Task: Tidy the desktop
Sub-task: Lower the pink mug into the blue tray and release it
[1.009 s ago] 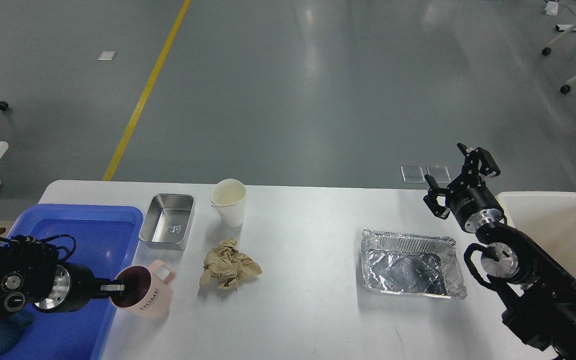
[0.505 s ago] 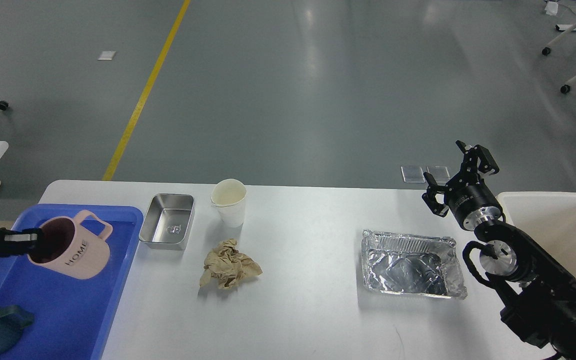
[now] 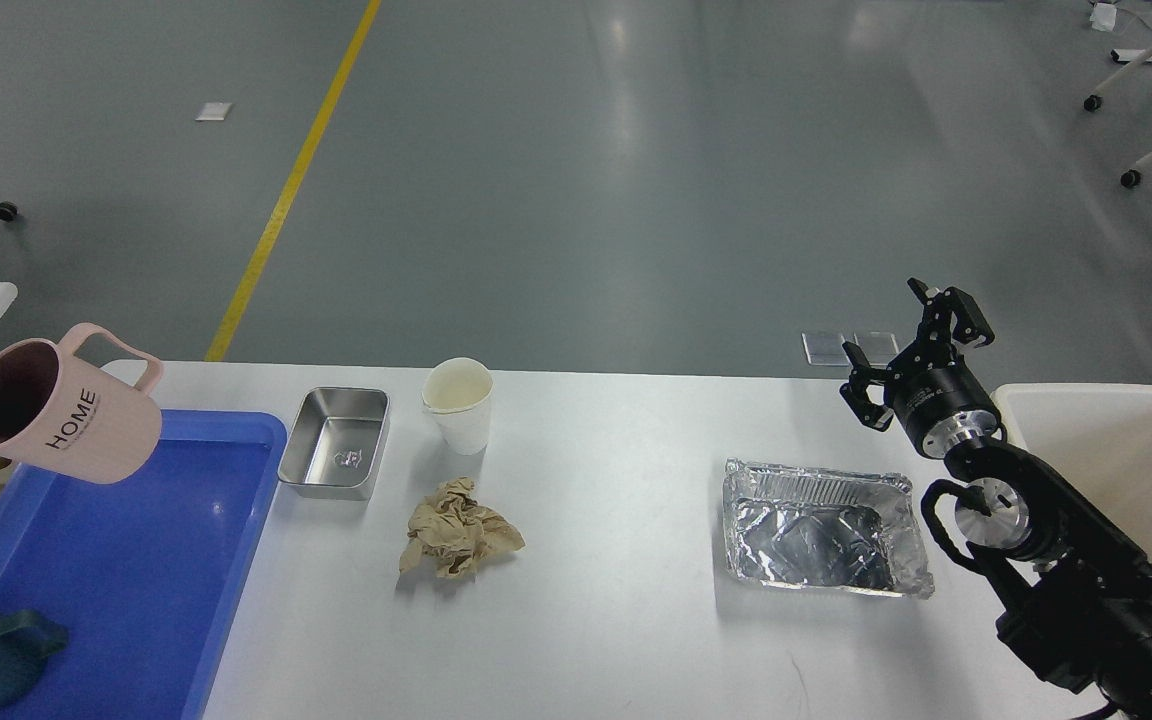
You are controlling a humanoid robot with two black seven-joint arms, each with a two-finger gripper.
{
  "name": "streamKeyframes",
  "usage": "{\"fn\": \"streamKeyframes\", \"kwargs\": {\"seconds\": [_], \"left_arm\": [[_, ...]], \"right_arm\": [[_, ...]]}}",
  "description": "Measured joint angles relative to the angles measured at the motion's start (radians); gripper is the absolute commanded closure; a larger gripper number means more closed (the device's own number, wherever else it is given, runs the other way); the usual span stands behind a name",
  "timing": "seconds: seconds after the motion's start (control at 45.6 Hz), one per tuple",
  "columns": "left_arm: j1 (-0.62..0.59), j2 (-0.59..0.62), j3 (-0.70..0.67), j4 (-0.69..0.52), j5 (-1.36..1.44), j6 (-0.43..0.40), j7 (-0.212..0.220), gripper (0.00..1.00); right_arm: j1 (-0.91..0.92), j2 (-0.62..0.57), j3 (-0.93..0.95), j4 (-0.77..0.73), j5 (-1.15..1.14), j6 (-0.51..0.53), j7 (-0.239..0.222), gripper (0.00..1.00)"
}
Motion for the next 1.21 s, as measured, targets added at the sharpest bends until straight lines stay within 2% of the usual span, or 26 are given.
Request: {"fn": "streamKeyframes", "kwargs": {"seconds": [0.154, 0.307, 0.527, 0.921, 1.207], "left_arm": [[0.008, -0.015, 0.067, 0.018, 0.005, 0.042, 0.003, 1.0], [0.009, -0.033, 0.222, 0.028, 0.016, 0.169, 0.002, 1.0], [0.01, -0.049, 0.388, 0.034, 0.017, 0.29, -0.001, 1.0], [0.012, -0.079, 0.562, 0.044, 0.016, 0.413, -0.002, 1.0], [0.013, -0.152, 0.637, 0.099, 0.016, 0.459, -0.002, 1.0]], "right_arm": [[0.0, 0.002, 0.0, 0.0, 0.0, 0.0, 0.0, 0.0], [0.0, 0.005, 0.0, -0.001, -0.001, 0.0, 0.0, 0.0], [0.0, 0.007, 0.0, -0.012, -0.001, 0.0, 0.0, 0.0], [0.002, 0.015, 0.0, -0.014, -0.002, 0.0, 0.0, 0.0], [0.002, 0.015, 0.0, -0.014, -0.002, 0.0, 0.0, 0.0]]}}
